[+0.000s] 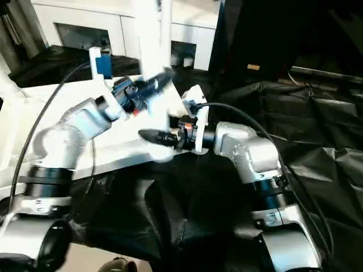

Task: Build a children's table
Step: Insert table leg to table base

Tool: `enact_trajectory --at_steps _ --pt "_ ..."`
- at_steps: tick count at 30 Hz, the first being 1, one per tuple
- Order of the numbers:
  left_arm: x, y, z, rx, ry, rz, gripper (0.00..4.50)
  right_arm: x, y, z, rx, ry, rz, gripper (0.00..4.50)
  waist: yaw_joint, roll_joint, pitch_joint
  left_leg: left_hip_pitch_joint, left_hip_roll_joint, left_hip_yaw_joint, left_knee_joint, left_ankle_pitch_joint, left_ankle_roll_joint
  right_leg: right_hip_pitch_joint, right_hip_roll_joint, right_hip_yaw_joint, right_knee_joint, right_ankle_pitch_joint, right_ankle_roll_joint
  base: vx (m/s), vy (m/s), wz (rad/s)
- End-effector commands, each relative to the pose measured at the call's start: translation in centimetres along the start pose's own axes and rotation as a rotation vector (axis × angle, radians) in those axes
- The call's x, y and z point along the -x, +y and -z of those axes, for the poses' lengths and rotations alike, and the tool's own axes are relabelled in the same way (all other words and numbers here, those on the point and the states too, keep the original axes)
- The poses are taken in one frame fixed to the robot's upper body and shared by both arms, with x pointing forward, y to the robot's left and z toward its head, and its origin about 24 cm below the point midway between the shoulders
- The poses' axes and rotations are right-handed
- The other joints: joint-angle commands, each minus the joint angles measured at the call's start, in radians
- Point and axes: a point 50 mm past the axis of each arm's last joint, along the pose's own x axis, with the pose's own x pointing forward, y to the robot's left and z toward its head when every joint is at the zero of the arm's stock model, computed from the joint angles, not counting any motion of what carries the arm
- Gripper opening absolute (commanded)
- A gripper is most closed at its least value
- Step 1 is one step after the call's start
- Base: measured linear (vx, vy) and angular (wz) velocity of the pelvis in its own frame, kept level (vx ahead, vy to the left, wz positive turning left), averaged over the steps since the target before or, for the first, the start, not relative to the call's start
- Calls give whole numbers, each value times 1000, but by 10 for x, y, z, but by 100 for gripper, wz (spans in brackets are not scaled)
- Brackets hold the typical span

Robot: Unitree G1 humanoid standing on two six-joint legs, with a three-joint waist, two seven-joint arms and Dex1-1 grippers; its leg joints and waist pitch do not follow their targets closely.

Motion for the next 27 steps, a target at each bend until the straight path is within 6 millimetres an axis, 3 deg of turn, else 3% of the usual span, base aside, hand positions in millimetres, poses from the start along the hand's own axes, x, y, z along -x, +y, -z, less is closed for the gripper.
enact_trajectory --at_steps 1,2,3,6,8,19,20,21,24,26,27 --pt "-5 -12 -1 19 12 125 190 2 2 -2 -3 14 -19 347 4 6 -79 46 45 -19 -72 -172 -11 42 -49 28 -55 -33 -280 0 0 0" --pt "-5 -16 -1 29 21 166 190 1 3 0 -11 19 -32 347 3 3 -78 45 46 -20 -74 -180 -18 43 -51 29 -58 -49 -275 0 0 0" --pt "-5 -17 -1 30 22 169 190 1 3 0 -12 20 -33 312 3 4 -78 45 46 -20 -74 -186 -23 42 -51 29 -57 -58 -273 0 0 0" --pt "-4 -18 -1 39 26 185 190 1 3 1 -22 19 -40 307 1 5 -76 48 46 -21 -77 -207 -39 39 -52 31 -63 -93 -255 0 0 0" --pt "-3 -18 -2 46 22 192 190 1 4 2 -35 20 -49 279 0 7 -76 48 45 -23 -79 -213 -51 40 -51 31 -64 -104 -246 0 0 0" --pt "1 -15 -1 58 -2 175 190 1 4 3 -38 -3 -22 207 -1 -2 -78 47 44 -22 -76 -180 -40 41 -52 32 -62 -77 -243 0 0 0" --pt "1 -14 -1 60 -6 162 246 0 3 2 -34 -12 -11 196 -1 -1 -78 45 44 -22 -76 -178 -40 41 -53 32 -61 -80 -244 0 0 0" --pt "1 -13 -1 59 -11 149 246 0 3 2 -32 -16 -5 196 -1 -1 -79 45 44 -22 -75 -176 -39 41 -53 32 -62 -79 -244 0 0 0" --pt "0 -8 -2 42 -46 73 278 -2 0 0 -15 -40 41 193 -1 0 -77 48 46 -22 -77 -192 -50 39 -55 33 -64 -98 -239 0 0 0" --pt "-5 9 -1 -120 -29 -216 289 -5 -5 -2 9 -68 125 192 -1 -4 -76 44 50 -26 -80 -191 -53 40 -56 35 -69 -99 -226 0 0 0" --pt "-6 14 -1 -145 -25 -283 295 -5 -6 -3 12 -75 139 192 0 -3 -76 50 50 -25 -80 -212 -64 37 -57 34 -72 -118 -209 0 0 0"
